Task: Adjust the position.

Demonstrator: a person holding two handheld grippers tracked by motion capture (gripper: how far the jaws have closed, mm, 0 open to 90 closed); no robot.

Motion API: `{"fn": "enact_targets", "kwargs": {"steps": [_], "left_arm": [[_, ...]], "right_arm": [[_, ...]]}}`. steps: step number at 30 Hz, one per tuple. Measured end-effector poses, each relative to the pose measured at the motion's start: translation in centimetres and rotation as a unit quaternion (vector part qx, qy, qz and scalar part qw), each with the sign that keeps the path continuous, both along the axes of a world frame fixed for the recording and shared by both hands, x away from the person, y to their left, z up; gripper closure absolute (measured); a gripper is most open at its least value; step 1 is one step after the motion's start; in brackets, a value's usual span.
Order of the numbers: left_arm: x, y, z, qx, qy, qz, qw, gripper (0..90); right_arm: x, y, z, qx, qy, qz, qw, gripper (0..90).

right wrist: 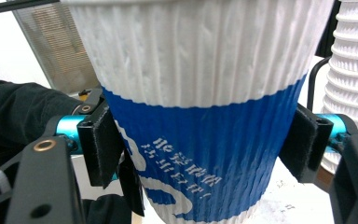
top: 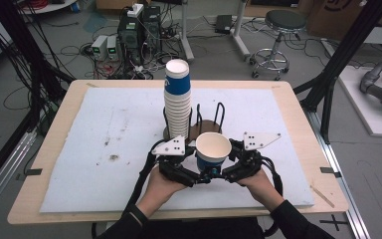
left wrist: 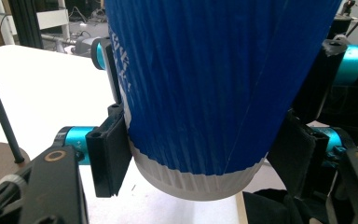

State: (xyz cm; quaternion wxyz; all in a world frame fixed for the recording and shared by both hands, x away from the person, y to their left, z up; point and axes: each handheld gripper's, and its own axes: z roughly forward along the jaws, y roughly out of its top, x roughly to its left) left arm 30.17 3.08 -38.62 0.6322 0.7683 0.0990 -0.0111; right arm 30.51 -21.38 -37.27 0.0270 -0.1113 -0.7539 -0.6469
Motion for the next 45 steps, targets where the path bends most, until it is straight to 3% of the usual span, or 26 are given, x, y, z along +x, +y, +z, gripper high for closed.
{"fn": "enact_targets", "kwargs": {"steps": [8, 15, 19, 23, 26, 33, 45], "left_arm": [[-0.05, -0.03, -0.15, 0.005, -0.003, -0.003, 1.0000, 29.6], [-0.05, -0.16, -0.40, 0.009, -0.002, -0.005, 0.9999, 29.7], [-0.09, -0.25, -0.46, 0.015, -0.002, -0.005, 0.9999, 29.7], [-0.13, -0.33, -0.49, 0.011, 0.001, -0.008, 0.9999, 29.2], [-0.23, -0.49, -0.36, 0.001, 0.004, -0.009, 0.9999, 24.2], [-0.26, -0.38, 0.00, -0.026, 0.014, -0.011, 0.9995, 23.7], [-0.27, -0.29, 0.02, -0.014, -0.001, -0.013, 0.9998, 26.8]], "right_arm": [[-0.25, 0.23, 0.13, -0.011, -0.014, -0.004, 0.9998, 22.1], [-0.28, -0.33, 0.81, 0.013, -0.018, -0.014, 0.9996, 19.3], [-0.33, -0.36, 0.89, 0.013, -0.017, -0.013, 0.9997, 19.8], [-0.31, -0.34, 0.86, 0.013, -0.019, -0.008, 0.9997, 22.7], [-0.27, -0.30, 0.82, 0.016, -0.015, -0.005, 0.9997, 23.4], [-0.55, 0.12, 0.54, 0.013, -0.016, 0.001, 0.9998, 23.7], [-0.59, 0.23, 0.64, 0.006, -0.021, -0.001, 0.9998, 18.7]]}}
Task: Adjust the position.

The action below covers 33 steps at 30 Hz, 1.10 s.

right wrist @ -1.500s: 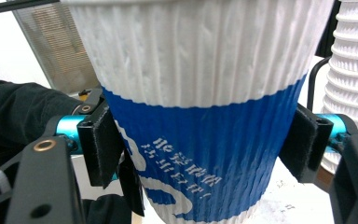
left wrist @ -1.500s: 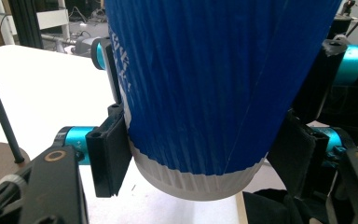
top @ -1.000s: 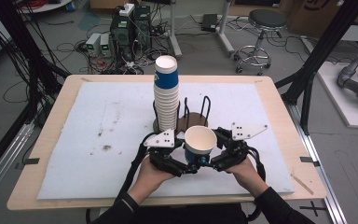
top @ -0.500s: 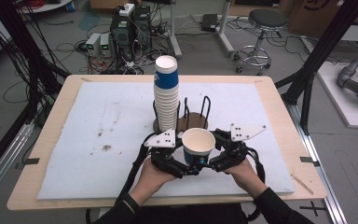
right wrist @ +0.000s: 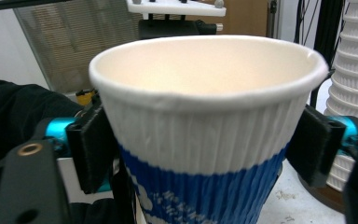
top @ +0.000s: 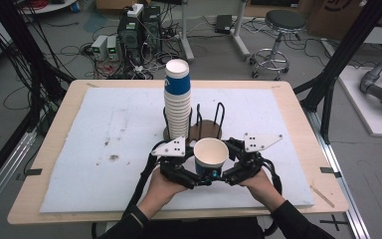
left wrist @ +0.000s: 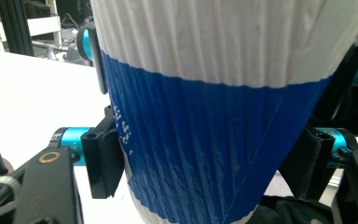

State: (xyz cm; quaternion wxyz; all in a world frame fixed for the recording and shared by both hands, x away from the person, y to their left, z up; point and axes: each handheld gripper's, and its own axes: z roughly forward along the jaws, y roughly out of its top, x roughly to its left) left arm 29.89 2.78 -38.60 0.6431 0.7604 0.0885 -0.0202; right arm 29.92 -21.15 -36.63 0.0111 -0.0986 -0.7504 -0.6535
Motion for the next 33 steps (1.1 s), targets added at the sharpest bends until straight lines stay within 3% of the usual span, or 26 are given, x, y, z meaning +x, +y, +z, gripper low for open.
{"fn": "enact_targets", "kwargs": {"steps": [2, 15, 24, 33], "left_arm": [[0.0, -0.1, -0.1, 0.007, -0.004, 0.000, 1.0000, 26.9], [-0.1, -0.2, -0.1, 0.014, -0.014, 0.004, 0.9998, 26.4], [-0.1, 0.1, 0.0, 0.022, -0.023, 0.027, 0.9991, 16.8], [0.3, 2.4, 0.7, 0.026, -0.034, 0.067, 0.9968, 14.3]], "right_arm": [[0.1, 0.0, 0.1, 0.003, 0.011, 0.000, 0.9999, 17.1], [0.1, -0.3, 0.4, 0.009, 0.009, 0.007, 0.9999, 20.8], [0.3, -0.8, 0.5, 0.008, -0.001, -0.014, 0.9999, 21.3], [0.8, -2.3, 0.8, 0.011, -0.011, -0.045, 0.9989, 21.3]]}}
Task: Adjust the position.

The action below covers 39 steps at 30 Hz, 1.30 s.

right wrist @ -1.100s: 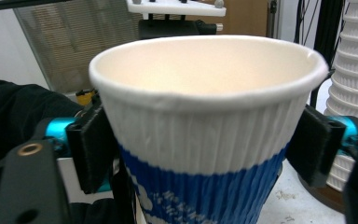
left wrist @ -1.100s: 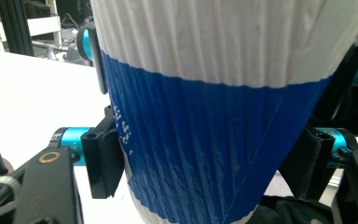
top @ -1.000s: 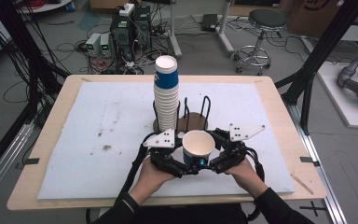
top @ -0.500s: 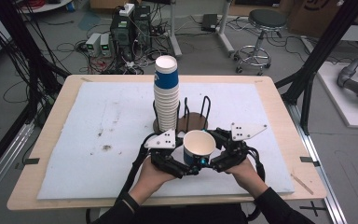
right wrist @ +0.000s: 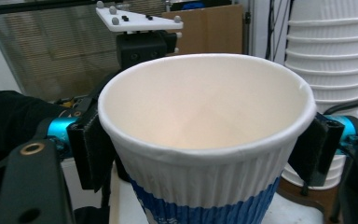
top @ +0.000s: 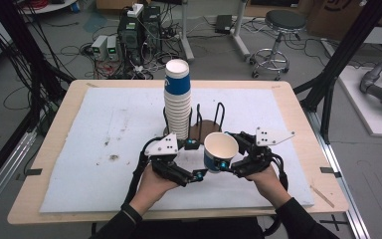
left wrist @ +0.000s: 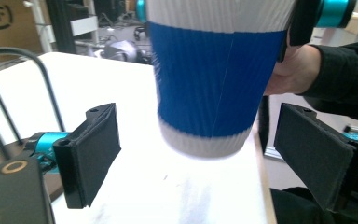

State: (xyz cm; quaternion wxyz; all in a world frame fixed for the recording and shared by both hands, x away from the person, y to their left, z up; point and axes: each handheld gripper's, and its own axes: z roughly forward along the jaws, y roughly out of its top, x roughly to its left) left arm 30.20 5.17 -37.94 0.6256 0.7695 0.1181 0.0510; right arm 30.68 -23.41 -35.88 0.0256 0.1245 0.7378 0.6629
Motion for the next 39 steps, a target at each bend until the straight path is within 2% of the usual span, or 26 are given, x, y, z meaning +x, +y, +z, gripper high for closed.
{"fn": "enact_targets", "kwargs": {"steps": [11, 17, 23, 26, 28, 32, 36, 39], "left_arm": [[-0.1, 4.3, 0.3, 0.010, -0.003, 0.050, 0.9987, 14.3], [-0.2, 6.7, 0.2, 0.007, -0.007, 0.081, 0.9967, 14.3], [-0.5, 8.8, 0.4, 0.013, -0.016, 0.110, 0.9937, 14.3], [-0.9, 9.8, 0.3, 0.024, -0.025, 0.133, 0.9905, 14.3], [-1.0, 10.6, 0.2, 0.019, -0.030, 0.149, 0.9882, 14.3], [-1.0, 11.9, 0.3, 0.020, -0.043, 0.185, 0.9816, 14.3], [-0.8, 12.6, 0.5, 0.005, -0.046, 0.198, 0.9791, 14.3], [-0.7, 12.6, 0.1, 0.005, -0.037, 0.204, 0.9782, 14.3]], "right_arm": [[0.4, -1.5, 0.1, -0.006, -0.005, -0.032, 0.9995, 21.3], [0.5, -2.0, 0.1, -0.008, -0.006, -0.043, 0.9990, 21.3], [0.5, -2.8, 0.1, -0.010, -0.010, -0.055, 0.9984, 21.3], [0.5, -3.2, 0.0, -0.012, -0.011, -0.064, 0.9978, 21.3], [0.5, -3.4, -0.1, -0.012, -0.009, -0.068, 0.9976, 21.3], [0.5, -3.8, -0.2, -0.012, -0.008, -0.077, 0.9970, 21.3], [0.5, -4.1, -0.3, -0.014, -0.006, -0.083, 0.9964, 21.3], [0.5, -4.3, -0.3, -0.014, -0.007, -0.087, 0.9961, 21.4]]}}
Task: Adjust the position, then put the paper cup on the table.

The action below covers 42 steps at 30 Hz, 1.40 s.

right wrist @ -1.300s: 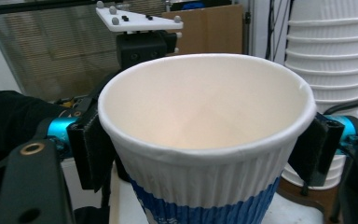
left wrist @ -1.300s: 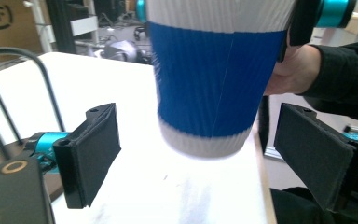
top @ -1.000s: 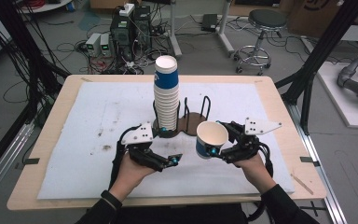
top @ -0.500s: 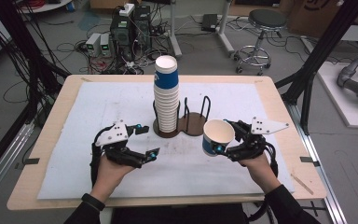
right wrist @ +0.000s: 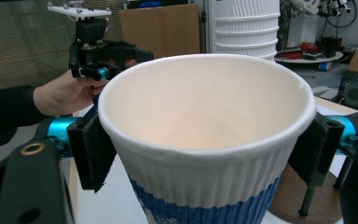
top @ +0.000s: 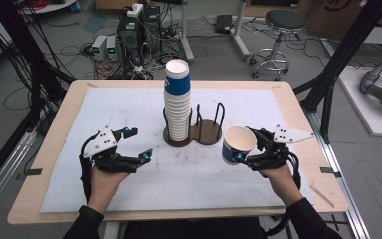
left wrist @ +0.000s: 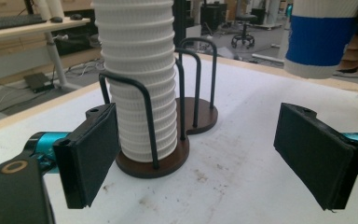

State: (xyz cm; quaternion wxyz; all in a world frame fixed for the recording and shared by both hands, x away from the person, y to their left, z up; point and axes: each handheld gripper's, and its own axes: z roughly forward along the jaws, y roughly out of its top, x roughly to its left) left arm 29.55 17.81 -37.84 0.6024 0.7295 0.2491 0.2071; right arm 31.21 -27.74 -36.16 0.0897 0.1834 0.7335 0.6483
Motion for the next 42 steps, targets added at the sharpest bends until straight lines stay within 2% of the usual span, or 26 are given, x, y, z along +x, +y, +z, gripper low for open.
{"fn": "enact_targets", "kwargs": {"steps": [2, 6, 13, 27, 42], "left_arm": [[0.2, 0.0, -0.4, -0.006, 0.007, 0.001, 1.0000, 14.3], [0.4, -0.1, -0.9, 0.000, 0.013, 0.005, 0.9999, 14.3], [0.1, 0.0, -0.9, 0.003, 0.006, 0.013, 0.9999, 14.3], [-0.2, 0.1, -0.9, 0.005, 0.008, 0.019, 0.9998, 14.3], [-0.4, 0.4, -1.1, 0.004, 0.009, 0.022, 0.9997, 14.3]], "right_arm": [[0.0, 0.0, 0.0, 0.000, -0.001, -0.002, 1.0000, 21.4], [0.0, -0.1, 0.1, 0.000, -0.001, -0.001, 1.0000, 21.4], [0.1, -0.3, 0.2, 0.002, -0.004, -0.009, 1.0000, 21.4], [0.0, -0.5, 0.9, -0.002, -0.017, -0.019, 0.9997, 21.4], [0.5, -0.9, 1.4, -0.003, -0.020, -0.034, 0.9992, 21.4]]}}
